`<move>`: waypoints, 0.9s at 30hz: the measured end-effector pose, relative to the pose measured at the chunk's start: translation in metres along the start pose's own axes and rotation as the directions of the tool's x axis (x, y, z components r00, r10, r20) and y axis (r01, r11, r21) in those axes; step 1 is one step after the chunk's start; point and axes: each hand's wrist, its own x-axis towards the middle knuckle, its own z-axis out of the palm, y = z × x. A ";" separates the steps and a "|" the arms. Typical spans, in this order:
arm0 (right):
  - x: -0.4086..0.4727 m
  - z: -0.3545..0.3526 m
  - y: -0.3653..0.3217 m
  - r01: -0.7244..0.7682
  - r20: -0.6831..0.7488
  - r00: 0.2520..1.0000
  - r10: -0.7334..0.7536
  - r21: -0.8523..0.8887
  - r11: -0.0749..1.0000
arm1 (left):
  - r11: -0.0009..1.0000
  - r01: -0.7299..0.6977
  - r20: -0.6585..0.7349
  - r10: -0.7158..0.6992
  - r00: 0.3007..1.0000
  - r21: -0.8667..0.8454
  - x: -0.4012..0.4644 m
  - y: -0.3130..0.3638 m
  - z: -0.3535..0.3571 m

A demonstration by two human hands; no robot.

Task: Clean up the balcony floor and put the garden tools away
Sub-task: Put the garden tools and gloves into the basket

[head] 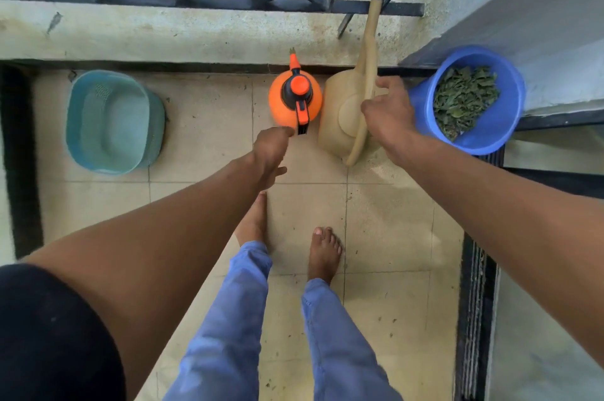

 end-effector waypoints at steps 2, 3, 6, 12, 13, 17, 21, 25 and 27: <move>-0.022 -0.002 -0.006 0.048 0.022 0.999 -0.049 0.017 0.999 | 0.999 -0.027 -0.037 0.028 0.999 0.016 -0.026 -0.003 -0.003; -0.032 -0.002 -0.008 0.068 0.035 0.997 -0.069 0.027 0.997 | 0.998 -0.055 -0.043 0.056 0.998 0.030 -0.039 -0.004 -0.003; -0.066 -0.003 -0.008 0.118 0.081 0.989 -0.121 0.036 0.992 | 0.985 -0.156 -0.054 0.160 0.986 0.067 -0.077 -0.010 -0.004; -0.131 0.000 -0.004 0.305 0.281 0.911 -0.302 0.035 0.952 | 0.971 -0.215 -0.189 0.194 0.963 -0.103 -0.141 -0.064 -0.016; -0.140 0.003 -0.001 0.337 0.311 0.891 -0.330 0.032 0.941 | 0.965 -0.226 -0.203 0.197 0.959 -0.135 -0.152 -0.077 -0.018; -0.189 0.029 0.015 0.458 0.472 0.788 -0.396 -0.021 0.888 | 0.914 -0.266 -0.292 0.176 0.940 -0.306 -0.191 -0.145 -0.031; -0.248 0.068 0.034 0.608 0.625 0.652 -0.429 -0.093 0.789 | 0.829 -0.244 -0.361 0.054 0.931 -0.504 -0.234 -0.232 -0.044; -0.319 0.109 0.054 0.714 0.780 0.505 -0.371 -0.135 0.687 | 0.716 -0.256 -0.444 -0.085 0.892 -0.650 -0.277 -0.320 -0.058; -0.356 0.130 0.067 0.760 0.833 0.435 -0.342 -0.136 0.635 | 0.655 -0.298 -0.493 -0.130 0.860 -0.694 -0.294 -0.360 -0.066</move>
